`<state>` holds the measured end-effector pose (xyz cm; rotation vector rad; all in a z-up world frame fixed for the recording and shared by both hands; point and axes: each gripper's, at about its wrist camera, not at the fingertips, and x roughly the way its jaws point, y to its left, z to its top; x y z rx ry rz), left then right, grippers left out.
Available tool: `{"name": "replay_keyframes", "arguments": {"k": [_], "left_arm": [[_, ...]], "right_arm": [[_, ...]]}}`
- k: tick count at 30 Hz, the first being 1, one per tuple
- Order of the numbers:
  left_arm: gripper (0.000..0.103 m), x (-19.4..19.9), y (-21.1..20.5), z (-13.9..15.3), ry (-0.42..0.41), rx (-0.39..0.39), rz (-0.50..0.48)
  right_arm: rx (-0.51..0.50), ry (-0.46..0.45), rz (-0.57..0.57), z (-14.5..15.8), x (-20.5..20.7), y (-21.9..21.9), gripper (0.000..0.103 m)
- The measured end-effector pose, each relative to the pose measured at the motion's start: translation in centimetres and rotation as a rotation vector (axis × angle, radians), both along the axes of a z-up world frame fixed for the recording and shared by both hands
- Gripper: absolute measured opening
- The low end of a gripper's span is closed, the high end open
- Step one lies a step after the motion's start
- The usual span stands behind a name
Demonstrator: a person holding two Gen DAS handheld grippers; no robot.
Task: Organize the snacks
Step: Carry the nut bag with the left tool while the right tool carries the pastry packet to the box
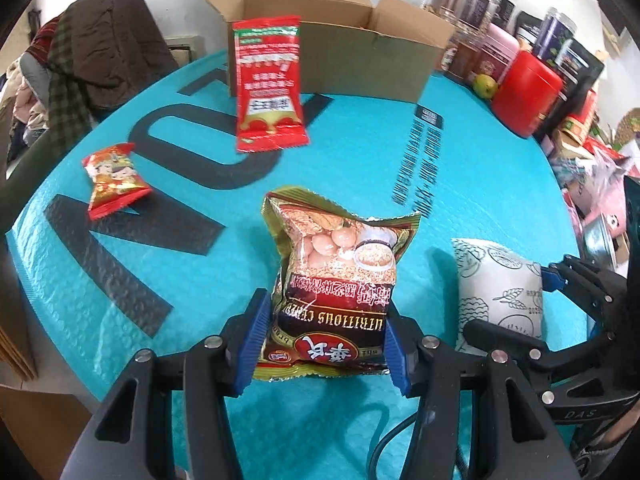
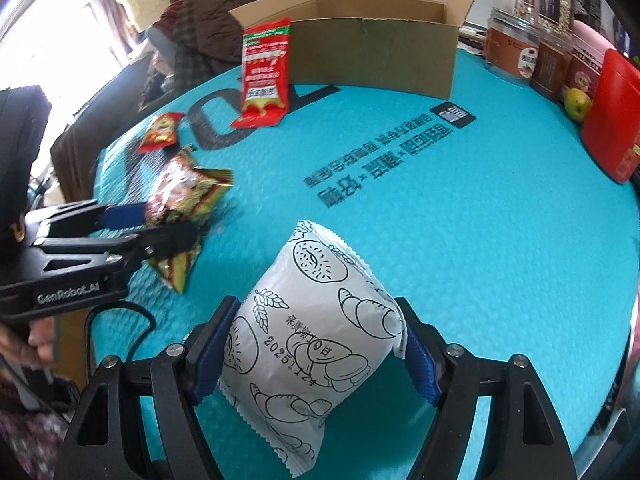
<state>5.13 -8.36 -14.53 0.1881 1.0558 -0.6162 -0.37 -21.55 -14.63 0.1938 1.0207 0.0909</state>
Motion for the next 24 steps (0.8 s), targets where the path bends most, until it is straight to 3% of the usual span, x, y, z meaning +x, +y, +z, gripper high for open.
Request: {"name": "replay_keyframes", "arguments": {"k": [2,7,13,16,19,22,23,24], "left_arm": [[0.052,-0.1,-0.3,-0.1,-0.010,0.016,-0.002],[0.056,0.3,-0.8,-0.5,0.001,0.035,-0.004],[0.061,0.2,-2.4,-1.1,-0.061,0.100,-0.017],[0.070,0.4,-2.7,-1.3,-0.081,0.086,-0.024],[0.070,0.4,-3.0,-1.3,-0.107,0.076,-0.033],[0.050,0.1,-2.9,-1.1,-0.125,0.072,-0.045],[0.048,0.1,-2.9,-1.0,-0.119,0.068,-0.051],[0.047,0.0,-2.9,-1.0,-0.116,0.065,-0.053]], "right_arm": [[0.001,-0.002,0.000,-0.1,-0.2,0.0,0.078],[-0.034,0.005,-0.011,-0.4,0.4,0.7,0.092],[-0.103,0.016,-0.029,-0.8,0.8,1.6,0.095],[-0.128,0.028,-0.038,-0.9,0.7,1.7,0.098],[-0.158,0.040,-0.039,-1.3,0.6,1.7,0.102],[-0.158,0.033,-0.057,-1.3,0.1,1.3,0.098],[-0.158,0.027,-0.065,-1.2,-0.1,1.2,0.094],[-0.167,0.020,-0.074,-1.1,-0.3,1.1,0.080]]}}
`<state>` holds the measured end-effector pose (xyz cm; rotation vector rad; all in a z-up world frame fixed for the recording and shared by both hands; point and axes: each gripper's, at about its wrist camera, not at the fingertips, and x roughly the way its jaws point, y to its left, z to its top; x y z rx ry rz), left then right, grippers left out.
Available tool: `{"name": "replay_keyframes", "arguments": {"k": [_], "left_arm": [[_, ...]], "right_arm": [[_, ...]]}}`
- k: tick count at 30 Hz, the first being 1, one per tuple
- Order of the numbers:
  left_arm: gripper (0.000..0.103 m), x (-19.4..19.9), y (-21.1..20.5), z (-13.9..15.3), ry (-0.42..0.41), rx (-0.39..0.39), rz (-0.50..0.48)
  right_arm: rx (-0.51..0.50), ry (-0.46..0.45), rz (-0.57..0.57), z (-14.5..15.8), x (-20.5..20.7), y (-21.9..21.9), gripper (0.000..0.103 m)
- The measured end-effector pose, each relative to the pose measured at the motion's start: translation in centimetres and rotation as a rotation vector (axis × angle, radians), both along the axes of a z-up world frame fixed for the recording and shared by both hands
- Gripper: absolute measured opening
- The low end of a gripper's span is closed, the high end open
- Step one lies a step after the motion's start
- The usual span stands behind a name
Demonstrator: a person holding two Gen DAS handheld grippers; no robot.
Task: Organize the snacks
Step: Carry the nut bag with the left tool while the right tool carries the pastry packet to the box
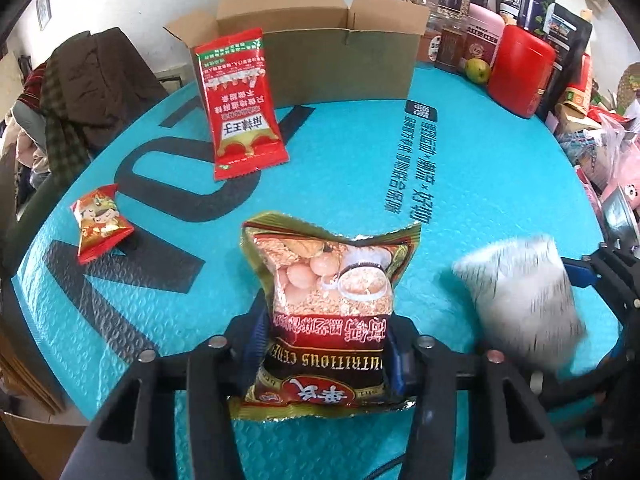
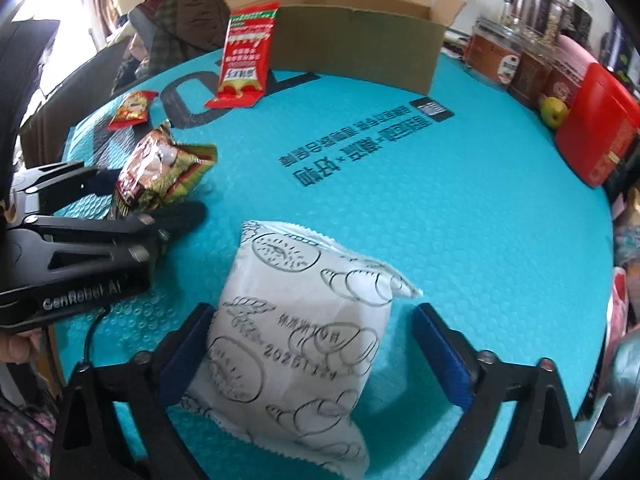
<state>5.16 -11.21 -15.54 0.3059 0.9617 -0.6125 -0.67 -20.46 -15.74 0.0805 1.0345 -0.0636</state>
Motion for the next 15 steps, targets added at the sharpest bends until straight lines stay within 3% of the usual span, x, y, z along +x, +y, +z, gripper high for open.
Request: {"name": "replay_keyframes", "arguments": {"k": [1,3,15], "left_arm": [[0.045,-0.1,0.1,0.1,0.003,-0.006,-0.004],[0.043,-0.2,0.2,0.2,0.010,-0.017,-0.012],[0.042,-0.9,0.9,2.1,0.040,-0.090,-0.035]], "right_arm": [[-0.009,-0.017,-0.006,0.3,-0.3,-0.1,0.068],[-0.008,-0.027,-0.014,0.6,-0.5,-0.3,0.060],[0.109,-0.058,0.019,1.7,-1.5,-0.1,0.055]]}}
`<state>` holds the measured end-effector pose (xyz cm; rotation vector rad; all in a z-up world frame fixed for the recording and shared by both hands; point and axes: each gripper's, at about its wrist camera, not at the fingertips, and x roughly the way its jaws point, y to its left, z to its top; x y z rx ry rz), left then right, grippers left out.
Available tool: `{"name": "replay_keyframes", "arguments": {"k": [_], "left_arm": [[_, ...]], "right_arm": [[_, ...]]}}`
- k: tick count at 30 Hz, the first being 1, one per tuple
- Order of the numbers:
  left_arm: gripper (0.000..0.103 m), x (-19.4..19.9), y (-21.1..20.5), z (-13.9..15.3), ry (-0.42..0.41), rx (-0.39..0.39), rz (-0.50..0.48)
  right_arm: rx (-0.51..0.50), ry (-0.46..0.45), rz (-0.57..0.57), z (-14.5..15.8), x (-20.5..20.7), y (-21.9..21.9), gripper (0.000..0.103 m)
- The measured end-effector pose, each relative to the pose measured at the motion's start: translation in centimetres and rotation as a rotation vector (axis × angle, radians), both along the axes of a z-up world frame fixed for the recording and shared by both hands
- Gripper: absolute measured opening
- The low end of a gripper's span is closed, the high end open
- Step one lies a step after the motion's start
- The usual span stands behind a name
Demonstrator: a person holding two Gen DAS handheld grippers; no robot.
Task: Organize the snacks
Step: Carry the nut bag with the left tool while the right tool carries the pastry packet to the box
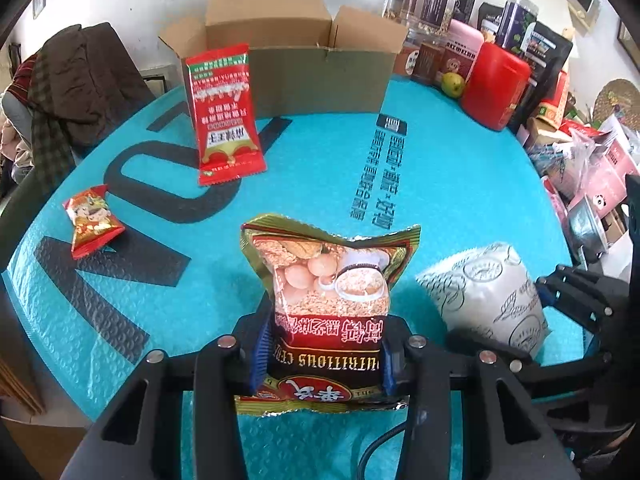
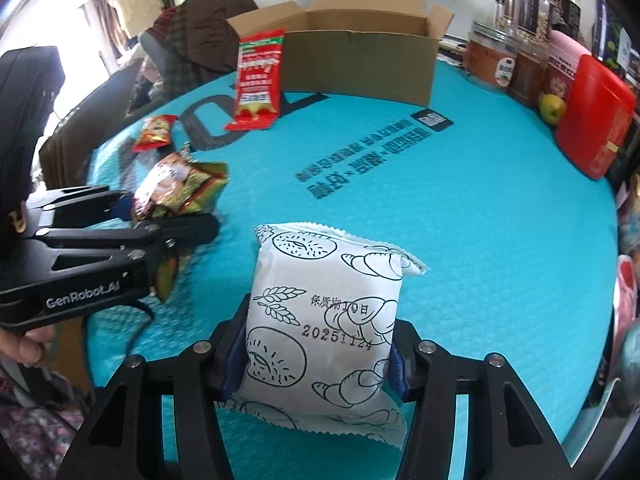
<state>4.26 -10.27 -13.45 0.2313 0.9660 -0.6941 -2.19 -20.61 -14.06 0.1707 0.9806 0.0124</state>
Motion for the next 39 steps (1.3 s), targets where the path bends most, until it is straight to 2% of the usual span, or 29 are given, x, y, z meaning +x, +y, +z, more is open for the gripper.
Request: {"name": "replay_keyframes", "arguments": {"k": [10,23,39], "left_arm": [[0.042,0.2,1.3,2.8,-0.010,-0.067,0.013],[0.042,2.0,2.8,9.6,-0.148,-0.151,0.033],[0.042,7.1,0.8,14.9,-0.251,-0.237,0.013]], "right_arm": [[0.021,-0.068,0.028,2.8,0.2,0.8,0.055],[-0.014,-0.223,0.114,9.8,2.8,2.0,0.055],[-0.065,-0.341,0.127,14.8,7.6,0.1,0.055]]}}
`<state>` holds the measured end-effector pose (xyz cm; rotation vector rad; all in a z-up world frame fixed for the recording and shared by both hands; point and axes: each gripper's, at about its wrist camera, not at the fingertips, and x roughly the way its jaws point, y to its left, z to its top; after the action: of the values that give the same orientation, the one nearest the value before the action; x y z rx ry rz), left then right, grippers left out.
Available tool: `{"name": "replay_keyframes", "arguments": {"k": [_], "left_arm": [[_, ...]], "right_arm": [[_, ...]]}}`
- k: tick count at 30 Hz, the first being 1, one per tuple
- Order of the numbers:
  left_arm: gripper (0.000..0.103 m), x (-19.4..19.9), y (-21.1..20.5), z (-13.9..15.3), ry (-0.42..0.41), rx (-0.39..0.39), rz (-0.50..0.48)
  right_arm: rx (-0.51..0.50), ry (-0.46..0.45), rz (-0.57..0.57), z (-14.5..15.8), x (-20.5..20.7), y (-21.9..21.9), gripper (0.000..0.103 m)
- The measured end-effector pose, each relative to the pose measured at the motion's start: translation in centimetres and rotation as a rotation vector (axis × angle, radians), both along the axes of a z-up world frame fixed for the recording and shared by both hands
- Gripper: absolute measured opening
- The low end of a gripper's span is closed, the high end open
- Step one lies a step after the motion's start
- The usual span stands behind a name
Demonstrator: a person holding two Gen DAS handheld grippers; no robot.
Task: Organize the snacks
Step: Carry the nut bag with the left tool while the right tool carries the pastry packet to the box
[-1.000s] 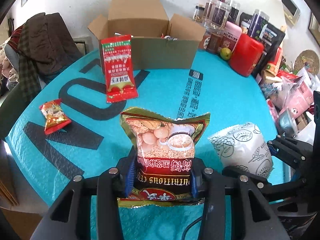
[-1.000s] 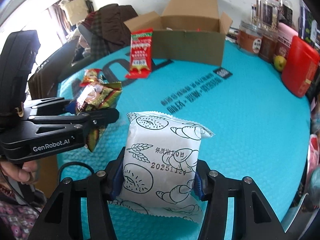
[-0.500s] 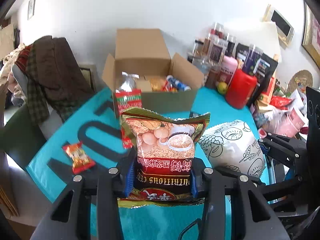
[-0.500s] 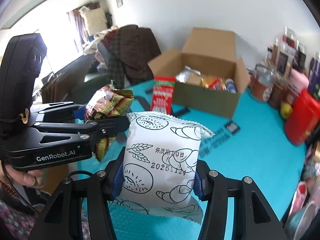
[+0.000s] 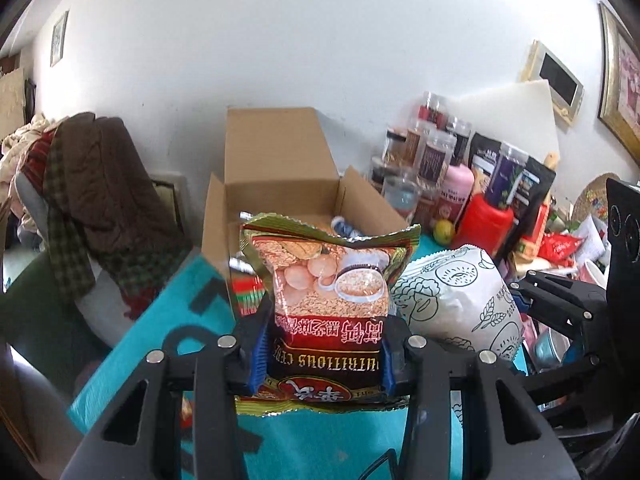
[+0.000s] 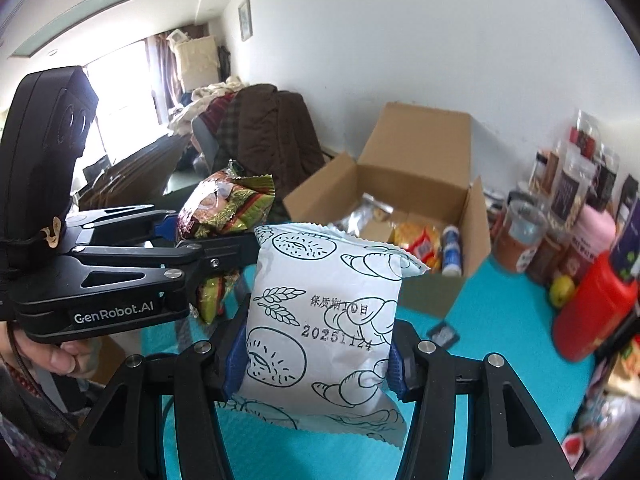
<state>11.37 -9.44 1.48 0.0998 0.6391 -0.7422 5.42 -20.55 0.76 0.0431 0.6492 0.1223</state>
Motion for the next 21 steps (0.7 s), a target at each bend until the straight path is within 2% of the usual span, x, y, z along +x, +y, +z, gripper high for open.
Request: {"name": "replay_keyframes", "arguments": {"k": [6,14,21], "left_arm": [[0.042,3.0,-1.3,1.8,-0.051,-0.015,-0.005],[0.042,7.5,-4.1,3.4,-0.063,-0.044,-0.014],[0.042,11.1,-7.3,4.6,-0.111,-0.012,0.017]], "right_arm": [[-0.023,-0.057,-0.005,1.7,2.5,-1.3,0.055],[-0.046,-0.108,-0.041,3.0,7.0,-4.1,0.055],[-0.073,-0.157,-0.072,3.9,11.3,-6.6,0.055]]}}
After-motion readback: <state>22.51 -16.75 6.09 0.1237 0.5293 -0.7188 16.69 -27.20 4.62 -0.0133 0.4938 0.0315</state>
